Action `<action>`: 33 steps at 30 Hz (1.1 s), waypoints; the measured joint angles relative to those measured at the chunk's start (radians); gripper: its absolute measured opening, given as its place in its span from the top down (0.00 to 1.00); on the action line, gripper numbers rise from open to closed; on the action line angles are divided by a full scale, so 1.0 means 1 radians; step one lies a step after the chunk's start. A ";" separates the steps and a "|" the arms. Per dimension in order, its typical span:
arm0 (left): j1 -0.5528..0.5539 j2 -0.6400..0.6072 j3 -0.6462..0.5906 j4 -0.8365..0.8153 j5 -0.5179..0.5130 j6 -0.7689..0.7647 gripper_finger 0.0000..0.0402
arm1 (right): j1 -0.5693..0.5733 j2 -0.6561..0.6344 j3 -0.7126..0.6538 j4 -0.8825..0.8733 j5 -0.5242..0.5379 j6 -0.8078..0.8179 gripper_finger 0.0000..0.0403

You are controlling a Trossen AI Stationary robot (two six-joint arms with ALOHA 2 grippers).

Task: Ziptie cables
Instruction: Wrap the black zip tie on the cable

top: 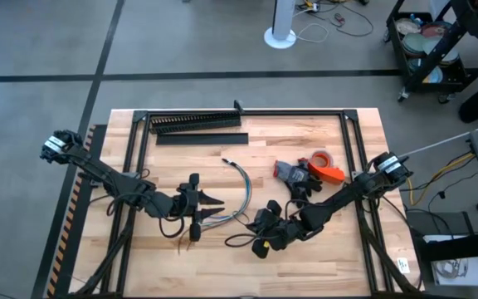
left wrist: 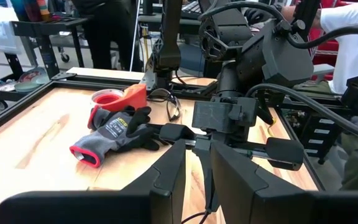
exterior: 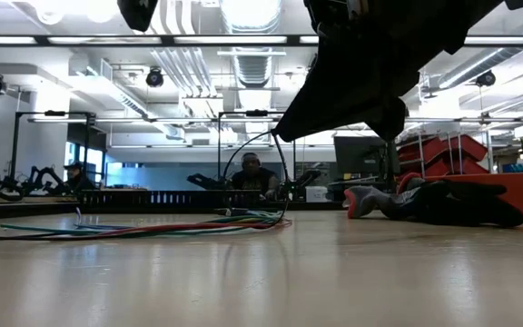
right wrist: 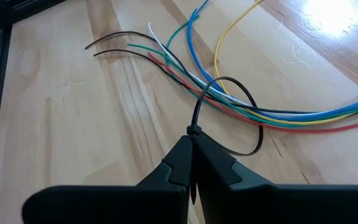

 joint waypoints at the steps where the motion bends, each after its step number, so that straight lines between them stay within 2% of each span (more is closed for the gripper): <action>1: 0.000 0.000 0.000 0.000 0.000 0.000 0.84 | 0.000 0.000 0.000 0.000 0.000 0.000 1.00; 20: 0.000 0.000 0.000 0.000 0.005 -0.005 0.81 | -0.001 0.000 0.000 0.000 0.000 -0.006 1.00; 33: 0.000 0.000 0.000 0.001 -0.002 -0.005 0.72 | -0.001 0.000 0.000 -0.001 0.000 -0.006 1.00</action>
